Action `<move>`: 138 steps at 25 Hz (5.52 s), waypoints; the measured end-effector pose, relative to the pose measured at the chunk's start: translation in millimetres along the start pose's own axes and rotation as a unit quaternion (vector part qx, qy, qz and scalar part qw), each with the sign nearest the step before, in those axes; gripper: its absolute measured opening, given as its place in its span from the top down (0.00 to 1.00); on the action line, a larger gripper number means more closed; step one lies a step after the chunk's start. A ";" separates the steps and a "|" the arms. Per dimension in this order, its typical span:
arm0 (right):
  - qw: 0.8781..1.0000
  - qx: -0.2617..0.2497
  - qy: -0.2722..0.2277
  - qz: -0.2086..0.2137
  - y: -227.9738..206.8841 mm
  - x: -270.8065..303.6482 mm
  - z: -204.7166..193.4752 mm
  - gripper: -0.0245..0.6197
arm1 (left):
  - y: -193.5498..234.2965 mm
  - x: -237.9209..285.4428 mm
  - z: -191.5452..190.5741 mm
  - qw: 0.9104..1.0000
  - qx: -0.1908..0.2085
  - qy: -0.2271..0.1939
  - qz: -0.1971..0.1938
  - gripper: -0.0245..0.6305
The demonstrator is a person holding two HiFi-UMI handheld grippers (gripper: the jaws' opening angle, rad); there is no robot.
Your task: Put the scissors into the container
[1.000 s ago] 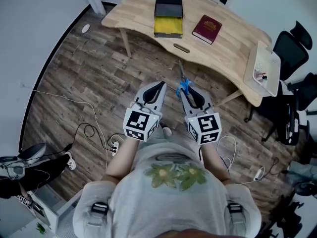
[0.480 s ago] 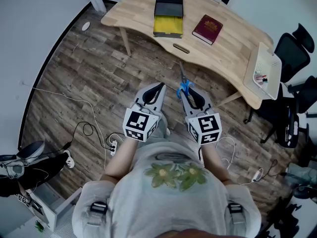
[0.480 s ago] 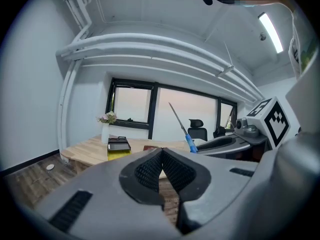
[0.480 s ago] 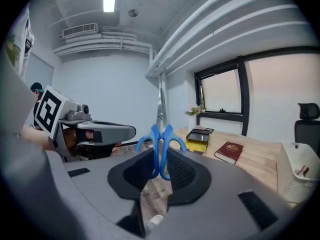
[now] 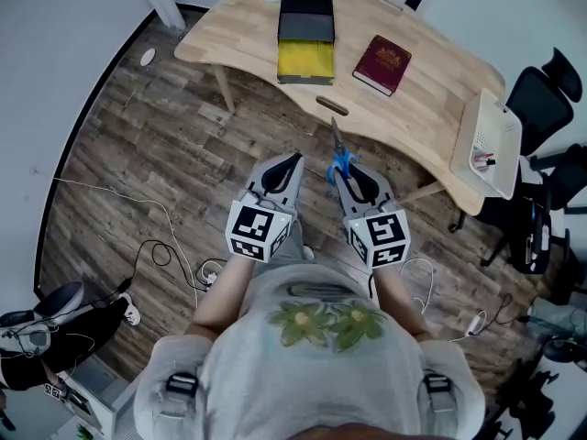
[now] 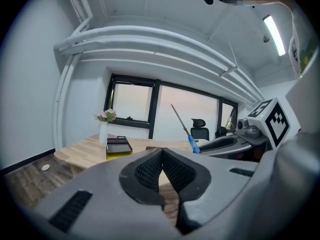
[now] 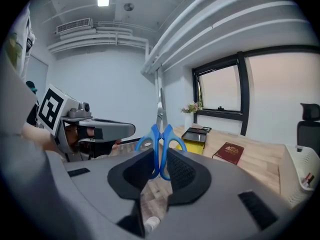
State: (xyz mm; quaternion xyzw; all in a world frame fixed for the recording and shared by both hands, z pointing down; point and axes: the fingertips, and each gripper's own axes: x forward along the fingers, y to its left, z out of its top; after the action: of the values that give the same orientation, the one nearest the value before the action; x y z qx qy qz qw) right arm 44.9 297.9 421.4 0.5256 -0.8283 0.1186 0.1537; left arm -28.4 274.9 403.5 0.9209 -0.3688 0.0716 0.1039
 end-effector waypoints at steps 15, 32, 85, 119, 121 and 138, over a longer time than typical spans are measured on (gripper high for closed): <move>0.999 0.008 -0.011 -0.036 -70.9 139.0 74.5 0.84 | 130.9 103.8 53.3 1.000 0.008 -0.005 -0.017 0.95; 0.998 0.006 0.017 -0.060 -97.4 212.5 90.7 0.84 | 196.9 160.8 47.7 0.998 -0.026 0.014 -0.048 0.95; 0.990 -0.075 0.103 0.057 -192.0 352.2 82.7 0.84 | 285.0 284.5 65.8 0.998 -0.037 0.042 0.025 0.95; 0.969 -0.107 0.187 0.121 -202.8 388.4 29.8 0.84 | 301.7 302.1 44.8 0.994 -0.060 0.073 0.062 0.95; 0.968 -0.106 0.191 0.122 -204.3 388.8 26.3 0.84 | 301.1 303.4 42.9 0.993 -0.061 0.074 0.062 0.95; 0.960 -0.109 0.221 0.132 -214.1 397.1 0.8 0.84 | 298.8 313.7 33.8 0.992 -0.062 0.087 0.063 0.95</move>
State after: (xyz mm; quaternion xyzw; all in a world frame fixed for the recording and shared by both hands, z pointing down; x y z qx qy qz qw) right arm 80.2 -123.5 578.7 0.3522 -0.8436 0.1602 0.3723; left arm -8.8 -152.8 477.6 0.8778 -0.4195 0.1352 0.1878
